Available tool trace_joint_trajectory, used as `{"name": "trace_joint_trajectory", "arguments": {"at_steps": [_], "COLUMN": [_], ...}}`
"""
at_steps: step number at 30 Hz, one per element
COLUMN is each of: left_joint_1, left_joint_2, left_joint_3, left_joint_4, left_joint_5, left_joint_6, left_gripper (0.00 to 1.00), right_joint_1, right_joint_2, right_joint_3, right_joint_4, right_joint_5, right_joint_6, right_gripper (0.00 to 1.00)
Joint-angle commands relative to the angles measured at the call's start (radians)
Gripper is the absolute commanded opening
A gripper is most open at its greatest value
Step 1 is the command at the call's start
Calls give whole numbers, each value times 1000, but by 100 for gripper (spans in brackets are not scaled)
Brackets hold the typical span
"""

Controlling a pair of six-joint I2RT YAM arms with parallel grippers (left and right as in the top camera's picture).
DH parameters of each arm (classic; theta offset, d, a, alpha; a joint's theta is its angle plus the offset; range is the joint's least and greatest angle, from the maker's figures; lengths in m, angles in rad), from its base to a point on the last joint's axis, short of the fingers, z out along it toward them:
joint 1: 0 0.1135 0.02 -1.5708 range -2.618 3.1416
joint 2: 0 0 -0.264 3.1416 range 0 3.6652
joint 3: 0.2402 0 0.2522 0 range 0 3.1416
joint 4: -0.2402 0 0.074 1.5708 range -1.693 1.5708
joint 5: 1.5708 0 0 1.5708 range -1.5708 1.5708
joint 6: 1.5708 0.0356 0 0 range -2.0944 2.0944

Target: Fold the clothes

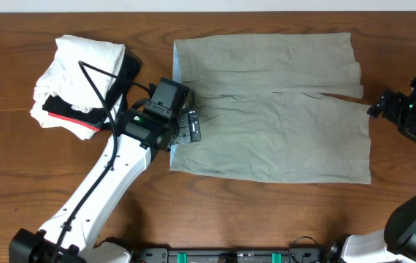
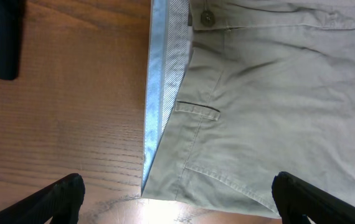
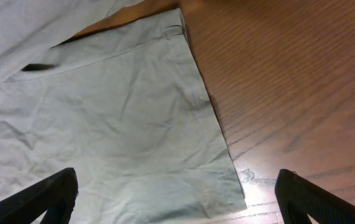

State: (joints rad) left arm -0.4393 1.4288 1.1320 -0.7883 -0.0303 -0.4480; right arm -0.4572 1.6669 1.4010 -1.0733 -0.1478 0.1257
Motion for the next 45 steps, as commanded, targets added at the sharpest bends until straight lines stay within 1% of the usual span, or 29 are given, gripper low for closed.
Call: {"name": "trace_joint_trajectory", "arguments": {"at_steps": [1, 40, 42, 43, 45], "left_joint_1": [2, 2, 2, 2, 2], "left_joint_2": [-4, -4, -4, -4, -4], "left_joint_3": [9, 9, 9, 9, 9], "left_joint_4": [-4, -5, -4, -4, -4], "left_joint_5": [-15, -15, -15, -15, -15], "left_joint_6": [2, 2, 2, 2, 2], "left_gripper": [98, 98, 98, 98, 98], "right_joint_1": [-1, -2, -2, -2, -2], "right_joint_2": [-6, -6, -6, -6, -6], "right_joint_3": [9, 9, 9, 9, 9], "right_joint_4": [0, 0, 56, 96, 88], "right_joint_5": [2, 2, 0, -28, -79], "right_joint_6": [0, 0, 2, 27, 38], "right_gripper": [99, 99, 99, 99, 99]}}
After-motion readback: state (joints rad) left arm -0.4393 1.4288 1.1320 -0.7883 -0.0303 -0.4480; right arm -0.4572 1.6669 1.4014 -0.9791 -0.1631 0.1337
